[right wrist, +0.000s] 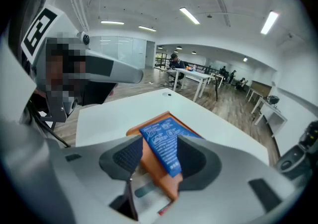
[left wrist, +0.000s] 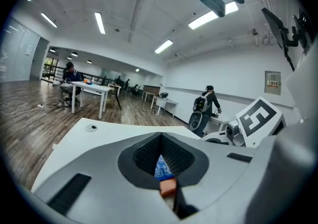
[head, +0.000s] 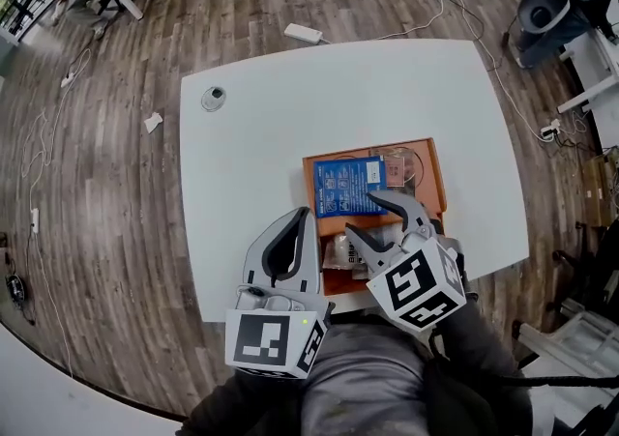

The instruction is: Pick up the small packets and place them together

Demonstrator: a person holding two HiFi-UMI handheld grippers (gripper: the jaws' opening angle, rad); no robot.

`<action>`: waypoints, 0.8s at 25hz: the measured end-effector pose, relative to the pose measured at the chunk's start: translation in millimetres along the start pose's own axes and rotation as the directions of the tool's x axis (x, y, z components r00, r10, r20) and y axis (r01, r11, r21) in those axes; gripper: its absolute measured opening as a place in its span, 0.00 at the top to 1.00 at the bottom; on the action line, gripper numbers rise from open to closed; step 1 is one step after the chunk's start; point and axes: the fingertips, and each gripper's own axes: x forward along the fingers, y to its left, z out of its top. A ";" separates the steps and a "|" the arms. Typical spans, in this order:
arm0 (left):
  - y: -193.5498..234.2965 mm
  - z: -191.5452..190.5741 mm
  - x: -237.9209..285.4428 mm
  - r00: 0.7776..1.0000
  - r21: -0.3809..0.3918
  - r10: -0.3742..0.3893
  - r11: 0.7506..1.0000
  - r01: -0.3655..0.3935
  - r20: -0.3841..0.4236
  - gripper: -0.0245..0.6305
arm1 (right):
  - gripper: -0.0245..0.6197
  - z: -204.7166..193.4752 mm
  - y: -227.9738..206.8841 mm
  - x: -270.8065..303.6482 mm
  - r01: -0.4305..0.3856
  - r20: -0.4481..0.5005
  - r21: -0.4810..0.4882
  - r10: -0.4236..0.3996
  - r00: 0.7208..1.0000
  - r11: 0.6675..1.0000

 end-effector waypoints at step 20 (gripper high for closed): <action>-58.4 -43.1 -43.4 0.998 0.027 -0.057 0.998 0.058 -0.034 0.96 | 0.64 -94.1 55.8 -38.6 -0.003 -0.138 0.070 0.013 0.990 0.998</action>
